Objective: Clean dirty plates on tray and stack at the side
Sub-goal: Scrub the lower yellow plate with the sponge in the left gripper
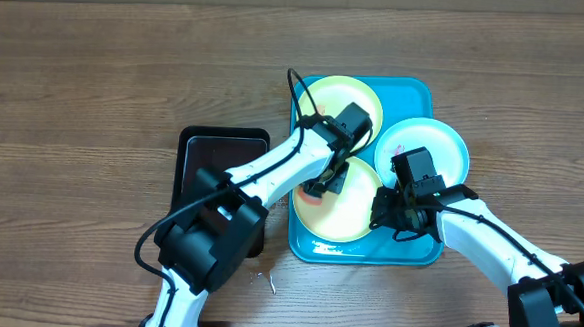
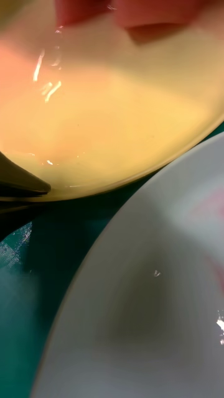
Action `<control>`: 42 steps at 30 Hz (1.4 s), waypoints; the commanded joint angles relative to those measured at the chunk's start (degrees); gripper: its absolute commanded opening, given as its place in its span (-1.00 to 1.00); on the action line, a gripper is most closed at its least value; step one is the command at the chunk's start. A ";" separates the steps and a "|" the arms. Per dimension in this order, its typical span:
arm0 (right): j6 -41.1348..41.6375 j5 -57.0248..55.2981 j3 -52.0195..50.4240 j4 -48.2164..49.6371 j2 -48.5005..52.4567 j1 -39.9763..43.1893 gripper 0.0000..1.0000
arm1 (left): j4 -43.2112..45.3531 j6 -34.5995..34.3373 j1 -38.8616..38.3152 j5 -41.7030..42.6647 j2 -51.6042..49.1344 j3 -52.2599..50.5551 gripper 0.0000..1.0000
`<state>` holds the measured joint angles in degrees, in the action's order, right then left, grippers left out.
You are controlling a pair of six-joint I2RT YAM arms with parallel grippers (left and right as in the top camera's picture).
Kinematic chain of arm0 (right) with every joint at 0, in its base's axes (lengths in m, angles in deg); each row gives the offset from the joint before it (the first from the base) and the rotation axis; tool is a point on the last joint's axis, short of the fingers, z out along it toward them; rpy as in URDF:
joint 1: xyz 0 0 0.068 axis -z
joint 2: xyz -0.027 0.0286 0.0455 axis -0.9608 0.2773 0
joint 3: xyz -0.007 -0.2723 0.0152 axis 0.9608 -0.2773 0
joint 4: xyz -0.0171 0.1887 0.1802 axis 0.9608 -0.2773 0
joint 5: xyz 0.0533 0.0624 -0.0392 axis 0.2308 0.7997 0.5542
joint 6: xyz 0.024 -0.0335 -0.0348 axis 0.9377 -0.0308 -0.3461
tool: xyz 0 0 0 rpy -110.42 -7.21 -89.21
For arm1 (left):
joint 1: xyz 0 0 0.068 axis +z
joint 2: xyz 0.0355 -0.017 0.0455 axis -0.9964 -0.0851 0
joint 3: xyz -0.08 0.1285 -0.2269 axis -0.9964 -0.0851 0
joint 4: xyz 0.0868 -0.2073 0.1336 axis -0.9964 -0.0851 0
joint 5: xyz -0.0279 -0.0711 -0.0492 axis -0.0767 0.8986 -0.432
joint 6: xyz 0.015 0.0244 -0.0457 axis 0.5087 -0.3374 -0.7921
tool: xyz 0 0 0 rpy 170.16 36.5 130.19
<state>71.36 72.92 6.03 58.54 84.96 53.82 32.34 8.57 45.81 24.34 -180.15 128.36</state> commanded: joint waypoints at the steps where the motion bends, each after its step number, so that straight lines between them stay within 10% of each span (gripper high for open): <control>1: -0.87 -1.88 -0.55 -0.74 0.68 -0.11 -0.92 | 4.59 3.30 0.48 12.52 -0.94 0.57 -0.92; 14: -0.87 -1.88 -0.55 -1.60 0.68 -0.11 -0.92 | 3.56 1.88 -0.74 29.24 -1.66 0.07 -0.92; 27: -0.87 -1.88 -0.55 -1.77 0.68 -0.11 -0.92 | -12.17 -7.78 0.46 0.17 -1.01 0.46 -0.91; 42: -0.87 -1.88 -0.55 -2.19 0.68 -0.11 -0.92 | -19.69 -9.31 8.02 0.46 23.47 1.46 -0.92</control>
<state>71.29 72.92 6.18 57.54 84.96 53.82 13.96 0.08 50.60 28.64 -163.72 129.19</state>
